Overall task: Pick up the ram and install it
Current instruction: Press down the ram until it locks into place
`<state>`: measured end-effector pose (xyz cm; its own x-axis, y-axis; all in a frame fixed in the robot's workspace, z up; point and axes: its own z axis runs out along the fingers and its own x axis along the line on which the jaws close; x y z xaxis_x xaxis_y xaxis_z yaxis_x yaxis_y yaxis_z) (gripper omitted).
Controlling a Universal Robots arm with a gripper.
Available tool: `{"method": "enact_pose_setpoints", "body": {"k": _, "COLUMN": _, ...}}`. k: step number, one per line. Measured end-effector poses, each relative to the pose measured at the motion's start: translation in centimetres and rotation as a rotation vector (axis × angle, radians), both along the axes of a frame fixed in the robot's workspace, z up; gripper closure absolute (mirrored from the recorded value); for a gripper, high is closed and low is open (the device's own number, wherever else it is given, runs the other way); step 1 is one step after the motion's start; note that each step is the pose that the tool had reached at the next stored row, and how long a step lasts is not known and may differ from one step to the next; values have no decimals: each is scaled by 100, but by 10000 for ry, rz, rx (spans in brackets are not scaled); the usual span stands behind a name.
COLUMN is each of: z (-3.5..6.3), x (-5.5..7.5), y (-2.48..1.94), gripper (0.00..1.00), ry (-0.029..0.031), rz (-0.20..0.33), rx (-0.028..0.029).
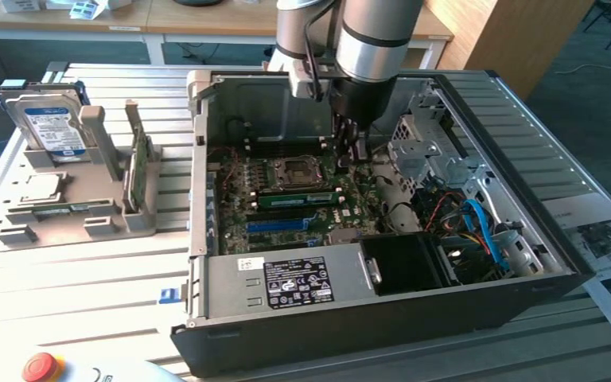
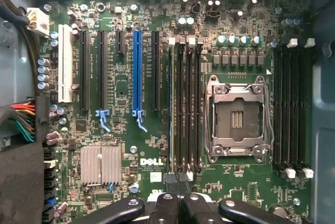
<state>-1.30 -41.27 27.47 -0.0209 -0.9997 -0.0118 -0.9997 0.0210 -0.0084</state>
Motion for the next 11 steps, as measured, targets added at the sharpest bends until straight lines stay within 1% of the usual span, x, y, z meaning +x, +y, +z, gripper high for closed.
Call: {"method": "enact_pose_setpoints", "body": {"k": 11, "z": -109, "x": 0, "y": 0, "gripper": 90, "ry": -1, "rz": 0, "rx": 0}}
